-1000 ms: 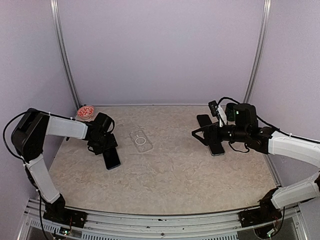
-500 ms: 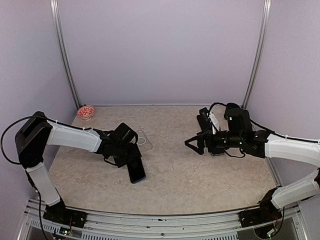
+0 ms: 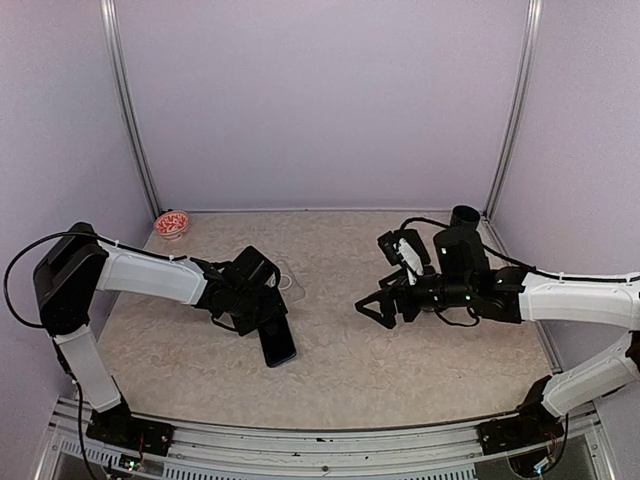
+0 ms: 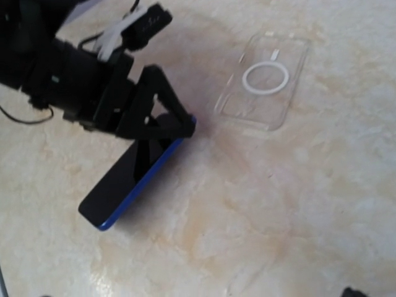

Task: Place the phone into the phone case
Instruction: Place the phone at the center of the board.

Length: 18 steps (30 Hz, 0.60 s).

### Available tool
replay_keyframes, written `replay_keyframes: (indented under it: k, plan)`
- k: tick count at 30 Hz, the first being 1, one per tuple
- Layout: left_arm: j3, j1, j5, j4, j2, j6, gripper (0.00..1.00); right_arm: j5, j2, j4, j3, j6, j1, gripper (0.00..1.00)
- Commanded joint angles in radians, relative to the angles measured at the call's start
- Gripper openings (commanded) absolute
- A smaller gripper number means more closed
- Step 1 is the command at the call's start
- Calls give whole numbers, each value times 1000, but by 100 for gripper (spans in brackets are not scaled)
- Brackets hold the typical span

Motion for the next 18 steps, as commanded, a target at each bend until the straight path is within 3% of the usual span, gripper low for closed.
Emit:
replay_keyframes:
  k: [1,18]
  plan:
    - [-43,-37,115,-75,75,-40,77,44,31,-7,36,-18,41,99]
    - [-62,-59,112,-88,108,1,85,75,79,-47,75,-34,90,99]
